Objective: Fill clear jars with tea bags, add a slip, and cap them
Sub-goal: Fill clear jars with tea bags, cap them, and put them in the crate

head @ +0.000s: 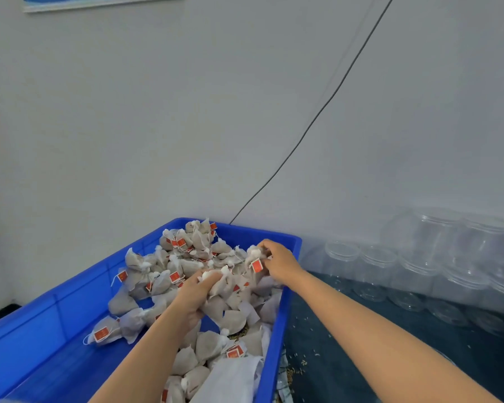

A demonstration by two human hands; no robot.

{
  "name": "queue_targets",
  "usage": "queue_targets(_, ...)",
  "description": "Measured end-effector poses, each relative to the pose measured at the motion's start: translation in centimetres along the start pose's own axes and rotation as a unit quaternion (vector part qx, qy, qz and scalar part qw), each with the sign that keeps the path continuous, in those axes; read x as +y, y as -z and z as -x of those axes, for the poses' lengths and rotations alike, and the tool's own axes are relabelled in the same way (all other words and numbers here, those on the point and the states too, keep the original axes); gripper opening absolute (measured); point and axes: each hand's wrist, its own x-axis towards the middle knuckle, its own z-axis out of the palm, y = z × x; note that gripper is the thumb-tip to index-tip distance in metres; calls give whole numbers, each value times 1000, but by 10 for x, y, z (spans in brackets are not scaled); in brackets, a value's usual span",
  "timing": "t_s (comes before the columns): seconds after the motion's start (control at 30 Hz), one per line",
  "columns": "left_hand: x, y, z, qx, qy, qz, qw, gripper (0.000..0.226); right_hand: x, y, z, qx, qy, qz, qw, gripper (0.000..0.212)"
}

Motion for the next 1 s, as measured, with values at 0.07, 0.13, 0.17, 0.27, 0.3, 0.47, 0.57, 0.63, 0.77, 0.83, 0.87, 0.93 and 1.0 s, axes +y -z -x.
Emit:
queue_targets(0.07,5,-6,7,-48,-2,19,999,18,-8,19,13,-10,-13,-149,989,22)
queue_targets(0.13,11,-17,18,-104,-5,16,994,17,-13,40,30,-30,-23,-252,967,25)
queue_targets(0.17,14,-24,24,-128,-9,8,992,18,-15,51,39,-38,-24,-289,956,26)
queue_targets(0.27,23,-53,42,-170,-8,9,985,13,-15,85,69,-45,-23,-357,933,27)
queue_targets(0.3,25,-63,48,-169,4,18,985,13,-13,97,81,-47,-25,-365,929,25)
queue_targets(0.47,29,-110,71,-189,19,70,979,15,13,152,138,-29,-51,-383,922,25)
queue_targets(0.57,27,-137,88,-214,7,83,973,12,36,172,170,-2,-68,-356,932,22)
queue_targets(0.63,22,-156,98,-235,4,75,969,17,53,177,187,29,-84,-308,947,22)
queue_targets(0.77,5,-193,113,-250,24,29,968,24,78,179,214,69,-99,-198,973,18)
queue_targets(0.83,-3,-206,117,-257,15,18,966,26,86,176,222,90,-102,-155,979,19)
queue_targets(0.87,-7,-211,118,-260,12,14,965,27,90,174,225,102,-106,-138,979,21)
queue_targets(0.93,-12,-218,119,-259,14,5,966,30,96,169,231,122,-117,-123,978,22)
queue_targets(1.0,-15,-224,119,-253,12,0,967,30,100,166,233,136,-124,-119,976,24)
